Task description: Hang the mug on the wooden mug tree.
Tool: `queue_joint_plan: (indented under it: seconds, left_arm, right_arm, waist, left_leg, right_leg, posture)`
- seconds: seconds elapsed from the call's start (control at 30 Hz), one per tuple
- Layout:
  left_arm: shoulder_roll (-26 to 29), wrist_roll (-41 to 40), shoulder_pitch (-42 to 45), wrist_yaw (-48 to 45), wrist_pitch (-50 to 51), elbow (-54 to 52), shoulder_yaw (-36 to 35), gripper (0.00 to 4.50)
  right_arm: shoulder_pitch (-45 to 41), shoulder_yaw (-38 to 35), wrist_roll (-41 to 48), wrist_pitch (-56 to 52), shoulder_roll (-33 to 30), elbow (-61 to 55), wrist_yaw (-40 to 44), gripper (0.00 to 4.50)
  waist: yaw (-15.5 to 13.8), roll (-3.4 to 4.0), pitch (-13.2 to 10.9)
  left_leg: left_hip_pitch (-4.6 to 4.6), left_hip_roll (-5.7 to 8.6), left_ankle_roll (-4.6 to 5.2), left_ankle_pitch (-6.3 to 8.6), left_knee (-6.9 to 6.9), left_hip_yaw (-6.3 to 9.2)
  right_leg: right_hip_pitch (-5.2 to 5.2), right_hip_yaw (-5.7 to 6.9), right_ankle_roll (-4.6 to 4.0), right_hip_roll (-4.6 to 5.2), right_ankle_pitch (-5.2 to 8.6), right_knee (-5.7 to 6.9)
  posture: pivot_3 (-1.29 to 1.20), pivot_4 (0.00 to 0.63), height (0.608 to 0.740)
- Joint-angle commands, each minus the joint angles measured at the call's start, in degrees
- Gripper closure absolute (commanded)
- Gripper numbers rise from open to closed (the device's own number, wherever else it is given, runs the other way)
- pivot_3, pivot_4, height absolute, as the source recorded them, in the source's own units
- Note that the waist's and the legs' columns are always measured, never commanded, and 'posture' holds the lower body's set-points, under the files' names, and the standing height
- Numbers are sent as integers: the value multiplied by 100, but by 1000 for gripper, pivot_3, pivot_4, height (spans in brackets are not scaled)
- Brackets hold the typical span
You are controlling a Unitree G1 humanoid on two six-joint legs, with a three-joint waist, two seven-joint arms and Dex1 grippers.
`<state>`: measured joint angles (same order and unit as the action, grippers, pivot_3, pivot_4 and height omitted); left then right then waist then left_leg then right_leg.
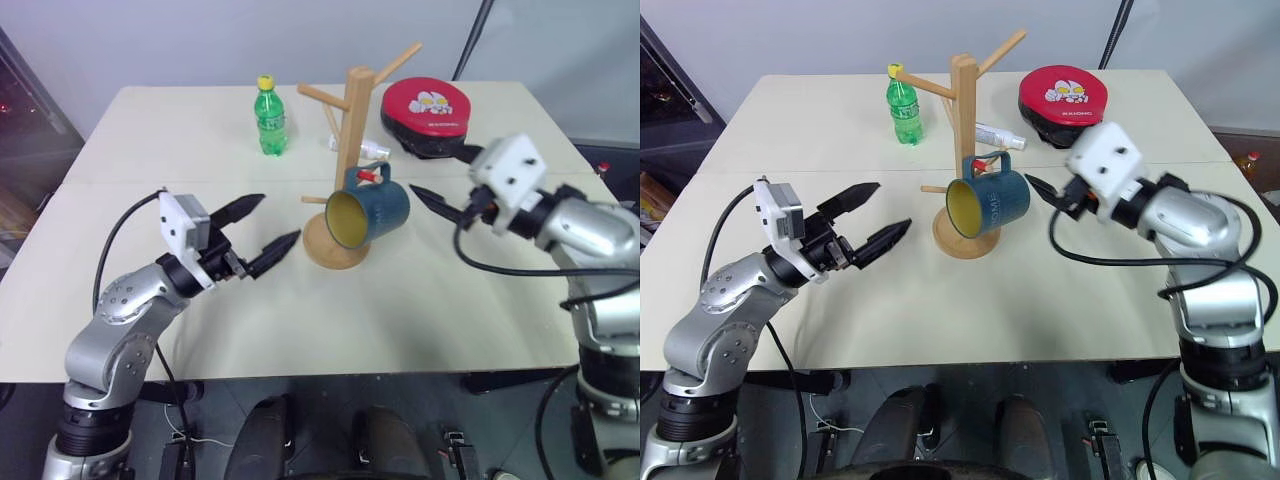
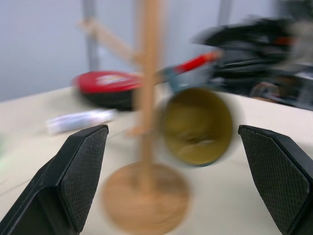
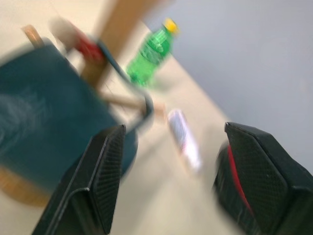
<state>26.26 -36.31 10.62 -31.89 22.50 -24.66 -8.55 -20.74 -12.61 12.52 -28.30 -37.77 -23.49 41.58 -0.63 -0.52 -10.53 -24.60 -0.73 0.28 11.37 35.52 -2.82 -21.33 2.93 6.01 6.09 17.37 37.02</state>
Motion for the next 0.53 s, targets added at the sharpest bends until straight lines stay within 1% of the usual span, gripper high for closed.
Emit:
queue_joint_plan:
  seconds: [0.03, 0.23, 0.37, 0.53]
  left_arm:
    - [-215, 563, -168, 612, -438, 543, -377, 0]
    - [-608, 1210, -665, 1169, -980, 1282, -559, 0]
    - [-766, 1500, -898, 1329, -1327, 1495, -572, 0]
    - [-826, 1571, -1085, 1295, -1634, 1605, -612, 0]
  right_arm:
    - [782, -437, 255, 573, 657, 450, -401, 1145]
    - [1533, -386, 147, 1867, 1504, 1592, -745, 1145]
    - [1581, -375, 260, 2390, 1665, 2009, -697, 1145]
    - [1433, -325, 385, 2512, 1610, 2135, -691, 1145]
  waist:
    - [15, -1, 1]
    - [45, 1, 1]
    - [34, 1, 0]
    - [37, 1, 1]
  left_leg:
    - [1, -1, 0, 0, -2, -1]
    - [9, -6, 0, 0, -6, -15]
    - [10, -7, -1, 0, -7, -15]
    - [10, -11, -3, 2, -6, -15]
  right_leg:
    - [0, -1, 0, -3, 0, 0]
    - [-7, -13, 0, -11, 0, 7]
    - [-8, -15, 0, -11, 0, 7]
    - [-9, -19, -2, -8, 0, 7]
  posture:
    - [0, 150, 740]
    - [0, 150, 740]
    - [0, 150, 740]
    - [0, 150, 740]
